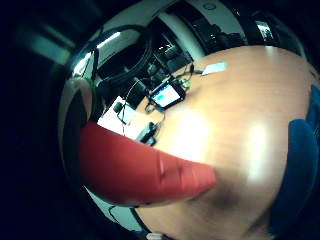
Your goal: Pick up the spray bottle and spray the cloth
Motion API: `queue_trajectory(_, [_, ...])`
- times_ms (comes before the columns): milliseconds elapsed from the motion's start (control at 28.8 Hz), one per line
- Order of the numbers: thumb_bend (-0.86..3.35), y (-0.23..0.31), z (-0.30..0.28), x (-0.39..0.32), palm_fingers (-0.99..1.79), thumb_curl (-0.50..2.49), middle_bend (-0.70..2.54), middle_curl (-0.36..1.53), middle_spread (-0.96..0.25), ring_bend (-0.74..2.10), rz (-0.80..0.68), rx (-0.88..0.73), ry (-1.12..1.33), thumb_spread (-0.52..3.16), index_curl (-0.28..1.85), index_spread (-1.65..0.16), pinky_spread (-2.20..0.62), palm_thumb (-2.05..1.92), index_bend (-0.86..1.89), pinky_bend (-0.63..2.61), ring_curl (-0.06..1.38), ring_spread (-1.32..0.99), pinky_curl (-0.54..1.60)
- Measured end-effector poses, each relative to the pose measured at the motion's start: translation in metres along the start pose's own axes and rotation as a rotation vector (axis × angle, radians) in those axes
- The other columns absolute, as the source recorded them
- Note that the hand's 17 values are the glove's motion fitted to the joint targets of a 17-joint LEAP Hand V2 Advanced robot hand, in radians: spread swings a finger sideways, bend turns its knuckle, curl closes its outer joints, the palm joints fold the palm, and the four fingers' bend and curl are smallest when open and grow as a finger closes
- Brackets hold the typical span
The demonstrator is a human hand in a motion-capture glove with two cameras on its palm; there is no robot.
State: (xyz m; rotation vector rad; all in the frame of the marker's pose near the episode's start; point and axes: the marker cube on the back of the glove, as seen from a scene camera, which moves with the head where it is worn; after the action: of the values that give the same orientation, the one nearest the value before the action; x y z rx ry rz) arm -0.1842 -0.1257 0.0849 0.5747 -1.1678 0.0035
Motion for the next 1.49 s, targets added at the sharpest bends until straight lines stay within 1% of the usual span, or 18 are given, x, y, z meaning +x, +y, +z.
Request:
queue_trajectory(139, [-0.02,0.013,-0.008,0.009,1.10,0.36,0.46,0.60,-0.22,0.68,-0.007,-0.010,0.066,1.39,0.39,-0.29,-0.27,0.64,0.11,0.46,0.51,-0.22,0.45])
queue_trajectory(278, [-0.01,0.023,-0.008,0.011,1.04,0.35,0.45,0.59,-0.21,0.66,-0.006,-0.089,0.165,1.41,0.36,-0.28,-0.23,0.63,0.07,0.45,0.51,-0.19,0.44])
queue_trajectory(382, [-0.02,0.031,-0.005,0.006,0.87,0.34,0.43,0.58,-0.18,0.65,-0.022,-0.159,0.254,1.41,0.34,-0.28,-0.16,0.60,0.03,0.42,0.51,-0.15,0.45])
queue_trajectory(486, [-0.02,0.035,-0.011,-0.004,0.71,0.34,0.40,0.56,-0.16,0.59,-0.051,-0.200,0.361,1.40,0.31,-0.27,-0.08,0.59,0.02,0.46,0.50,-0.12,0.47])
queue_trajectory(625, [-0.01,0.044,-0.037,-0.019,0.62,0.34,0.37,0.54,-0.12,0.58,-0.108,-0.237,0.536,1.39,0.26,-0.26,0.02,0.59,0.00,0.49,0.48,-0.09,0.45])
queue_trajectory(833, [-0.01,0.059,-0.089,-0.042,0.55,0.34,0.33,0.50,-0.07,0.44,-0.183,-0.387,0.768,1.37,0.27,-0.32,0.17,0.61,0.16,0.42,0.41,-0.05,0.41])
queue_trajectory(972, [-0.01,0.065,-0.118,-0.050,0.51,0.34,0.27,0.46,-0.05,0.37,-0.166,-0.519,0.876,1.35,0.28,-0.35,0.21,0.61,0.18,0.39,0.39,-0.03,0.39])
queue_trajectory(1076, [-0.02,0.072,-0.137,-0.050,0.47,0.34,0.25,0.45,-0.04,0.34,-0.141,-0.583,0.920,1.34,0.29,-0.37,0.23,0.60,0.17,0.37,0.37,-0.02,0.38])
queue_trajectory(1180, [-0.02,0.082,-0.153,-0.047,0.46,0.34,0.22,0.43,-0.03,0.33,-0.115,-0.612,0.956,1.33,0.29,-0.38,0.25,0.59,0.17,0.35,0.36,-0.02,0.37])
queue_trajectory(1319, [-0.02,0.094,-0.165,-0.041,0.45,0.33,0.19,0.41,-0.03,0.30,-0.094,-0.612,1.004,1.32,0.30,-0.39,0.25,0.58,0.17,0.34,0.35,-0.01,0.36])
queue_trajectory(1492, [-0.01,0.088,-0.162,-0.036,0.44,0.33,0.18,0.40,-0.03,0.29,-0.100,-0.645,1.094,1.31,0.29,-0.41,0.26,0.58,0.14,0.33,0.34,0.00,0.36])
